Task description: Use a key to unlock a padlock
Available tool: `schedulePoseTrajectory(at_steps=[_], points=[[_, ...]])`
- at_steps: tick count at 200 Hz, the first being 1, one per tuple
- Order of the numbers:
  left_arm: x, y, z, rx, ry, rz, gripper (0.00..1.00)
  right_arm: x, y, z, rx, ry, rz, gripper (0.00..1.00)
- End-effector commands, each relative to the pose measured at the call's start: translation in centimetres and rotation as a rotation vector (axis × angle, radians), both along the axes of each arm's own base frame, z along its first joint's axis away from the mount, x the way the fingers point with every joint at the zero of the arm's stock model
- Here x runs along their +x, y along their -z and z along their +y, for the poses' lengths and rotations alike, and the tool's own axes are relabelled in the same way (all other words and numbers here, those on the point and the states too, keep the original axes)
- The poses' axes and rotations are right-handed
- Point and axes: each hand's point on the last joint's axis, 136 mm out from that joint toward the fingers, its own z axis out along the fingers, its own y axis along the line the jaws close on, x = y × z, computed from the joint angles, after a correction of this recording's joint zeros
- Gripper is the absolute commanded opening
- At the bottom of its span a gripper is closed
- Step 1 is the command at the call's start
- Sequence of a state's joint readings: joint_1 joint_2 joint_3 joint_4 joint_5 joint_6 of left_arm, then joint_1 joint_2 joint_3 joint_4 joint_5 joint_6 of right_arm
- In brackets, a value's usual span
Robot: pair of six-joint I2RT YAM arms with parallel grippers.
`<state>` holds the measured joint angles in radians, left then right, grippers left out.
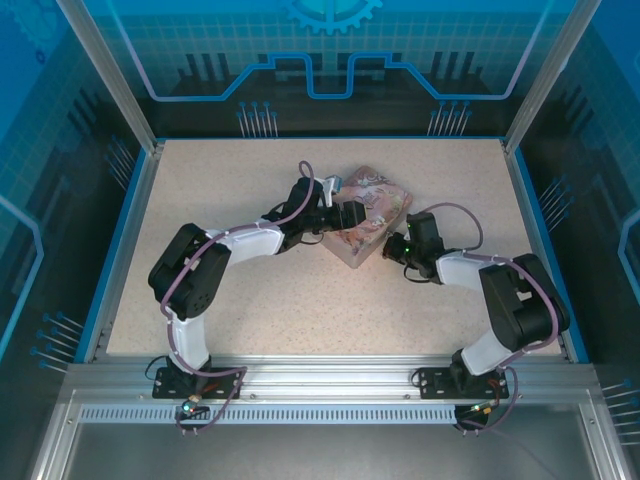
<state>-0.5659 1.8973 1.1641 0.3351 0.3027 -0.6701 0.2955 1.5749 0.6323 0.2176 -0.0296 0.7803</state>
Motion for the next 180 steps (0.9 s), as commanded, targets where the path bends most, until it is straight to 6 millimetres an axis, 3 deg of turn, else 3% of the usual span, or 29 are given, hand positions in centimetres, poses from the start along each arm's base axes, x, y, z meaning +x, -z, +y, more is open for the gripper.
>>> schedulePoseTrajectory(at_steps=[1,61,180], points=[[-1.7,6.2,2.2,0.136,-0.028,0.144,0.71,0.2,1.0,-2.6,-0.093,0.084,0.042,0.01],[-1.7,6.5,2.7,0.141,-0.040,0.147,0.70,1.0,-1.4,-3.0,-0.102,0.067,-0.040,0.01],[-2.1,6.7,2.8,0.131,-0.041,0.152,0.71,3.3,-1.7,-4.3,-0.150,0.156,0.018,0.02]])
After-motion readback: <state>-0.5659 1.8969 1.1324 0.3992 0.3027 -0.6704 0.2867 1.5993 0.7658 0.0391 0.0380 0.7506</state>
